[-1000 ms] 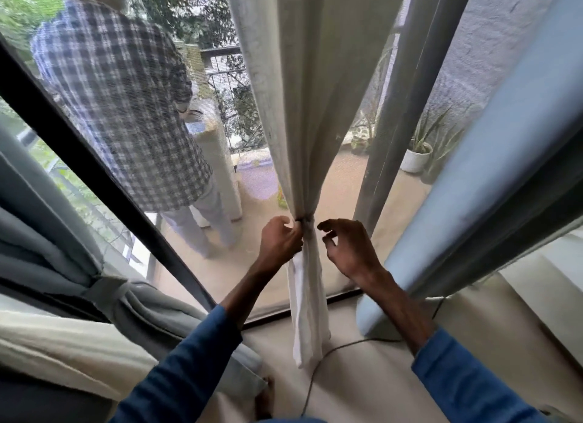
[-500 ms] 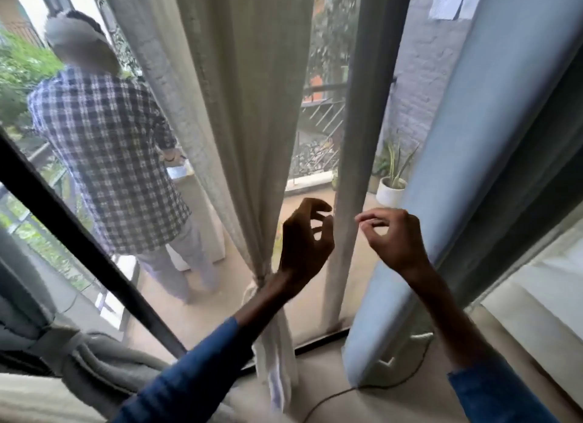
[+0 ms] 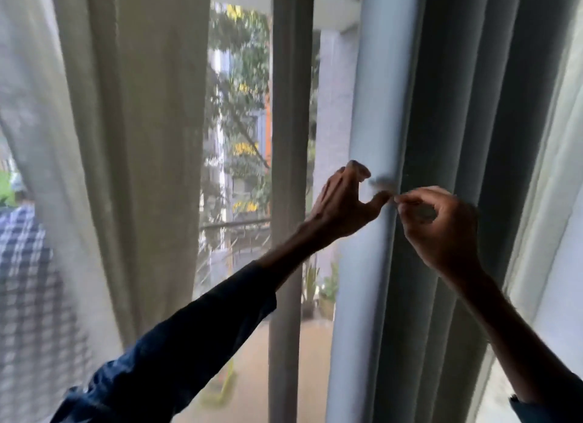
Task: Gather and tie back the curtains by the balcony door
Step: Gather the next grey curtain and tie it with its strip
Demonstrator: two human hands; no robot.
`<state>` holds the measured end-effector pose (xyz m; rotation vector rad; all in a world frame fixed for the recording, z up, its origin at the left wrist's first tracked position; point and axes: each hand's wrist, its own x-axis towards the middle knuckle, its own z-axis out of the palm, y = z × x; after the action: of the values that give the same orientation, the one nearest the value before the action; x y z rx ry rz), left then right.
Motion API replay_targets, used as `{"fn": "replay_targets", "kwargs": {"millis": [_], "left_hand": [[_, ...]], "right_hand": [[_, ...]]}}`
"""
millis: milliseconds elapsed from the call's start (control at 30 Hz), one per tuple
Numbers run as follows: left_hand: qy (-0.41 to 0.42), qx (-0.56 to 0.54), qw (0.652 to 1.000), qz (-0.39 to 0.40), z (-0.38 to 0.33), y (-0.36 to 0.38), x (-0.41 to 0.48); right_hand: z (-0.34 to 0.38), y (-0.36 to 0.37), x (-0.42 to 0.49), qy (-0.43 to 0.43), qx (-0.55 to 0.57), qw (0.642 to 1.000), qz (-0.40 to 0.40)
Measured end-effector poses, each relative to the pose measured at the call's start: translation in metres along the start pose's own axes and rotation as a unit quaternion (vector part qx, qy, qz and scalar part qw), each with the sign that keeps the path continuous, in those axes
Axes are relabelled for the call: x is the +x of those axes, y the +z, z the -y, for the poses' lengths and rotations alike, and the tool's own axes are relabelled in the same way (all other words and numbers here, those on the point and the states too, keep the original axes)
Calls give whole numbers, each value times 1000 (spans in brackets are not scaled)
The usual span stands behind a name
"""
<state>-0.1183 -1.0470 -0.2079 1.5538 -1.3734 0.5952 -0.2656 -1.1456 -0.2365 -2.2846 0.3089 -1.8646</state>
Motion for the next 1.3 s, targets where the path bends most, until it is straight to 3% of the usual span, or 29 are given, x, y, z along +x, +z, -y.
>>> {"fn": "replay_targets", "kwargs": {"millis": [167, 400, 600, 967, 1067, 1200, 1300], "left_hand": [[63, 14, 997, -53, -36, 1, 112], [97, 10, 982, -161, -79, 8, 239], [34, 23, 979, -200, -95, 0, 335], [-51, 80, 982, -164, -120, -23, 406], [-29, 183, 955, -233, -114, -27, 392], [62, 299, 876, -374, -106, -34, 371], [126, 378, 840, -368, -104, -49, 358]], "right_hand": [[-36, -11, 86, -52, -33, 994, -94], [-81, -11, 207, -62, -93, 988, -110], [-113, -3, 300, 12, -52, 996, -75], [-126, 0, 417, -17, -12, 992, -128], [-118, 14, 423, -76, 1, 991, -114], [-84, 34, 423, -127, 11, 989, -74], [-50, 42, 424, -155, 32, 986, -54]]}}
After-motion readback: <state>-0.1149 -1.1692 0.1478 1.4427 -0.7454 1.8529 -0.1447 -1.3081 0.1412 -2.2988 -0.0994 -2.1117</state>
